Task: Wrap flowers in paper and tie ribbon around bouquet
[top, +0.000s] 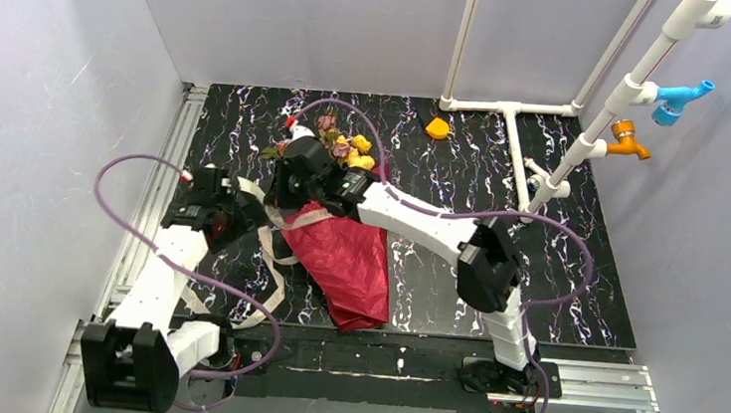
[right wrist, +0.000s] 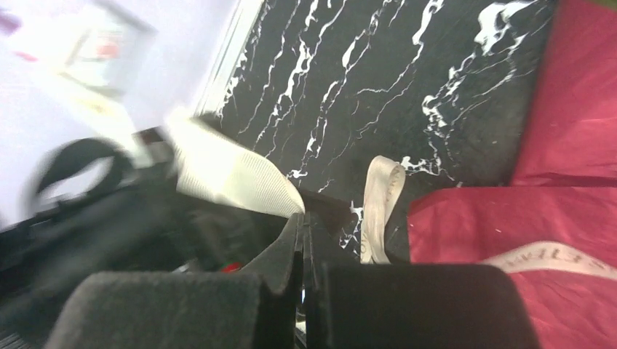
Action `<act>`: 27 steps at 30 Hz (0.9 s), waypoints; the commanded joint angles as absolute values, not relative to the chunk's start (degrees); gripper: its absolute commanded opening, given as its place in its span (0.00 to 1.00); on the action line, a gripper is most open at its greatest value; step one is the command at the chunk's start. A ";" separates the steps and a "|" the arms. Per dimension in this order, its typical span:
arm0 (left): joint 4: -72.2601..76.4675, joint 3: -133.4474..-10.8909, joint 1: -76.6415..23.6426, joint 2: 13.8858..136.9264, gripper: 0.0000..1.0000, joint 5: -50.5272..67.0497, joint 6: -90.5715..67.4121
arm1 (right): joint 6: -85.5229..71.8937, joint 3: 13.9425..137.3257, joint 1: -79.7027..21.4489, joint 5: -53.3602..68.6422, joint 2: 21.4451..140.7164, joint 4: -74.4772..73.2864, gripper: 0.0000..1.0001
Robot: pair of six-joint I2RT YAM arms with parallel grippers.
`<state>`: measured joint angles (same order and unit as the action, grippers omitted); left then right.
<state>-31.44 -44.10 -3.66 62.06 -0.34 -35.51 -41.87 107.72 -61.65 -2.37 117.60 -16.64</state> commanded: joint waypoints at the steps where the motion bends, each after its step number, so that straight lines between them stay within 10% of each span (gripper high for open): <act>1: -38.76 -42.26 3.79 52.57 0.93 -6.53 -38.04 | -42.85 113.26 -63.33 -0.64 125.02 -16.36 0.01; 7: -43.97 -42.17 9.42 46.24 0.92 -11.18 -39.41 | -44.10 124.04 -65.40 2.58 137.42 -17.74 0.06; 12: -50.02 -43.43 10.32 42.89 0.98 -14.70 -44.16 | -42.22 130.17 -65.42 4.47 142.70 -19.61 0.53; 16: -53.65 -43.58 11.47 41.77 0.98 -16.74 -48.56 | -39.19 131.11 -64.62 3.26 140.18 -20.32 0.72; 27: -59.43 -40.42 28.08 44.50 0.98 -12.00 -56.19 | -30.83 115.47 -62.84 -11.22 123.37 -30.80 0.83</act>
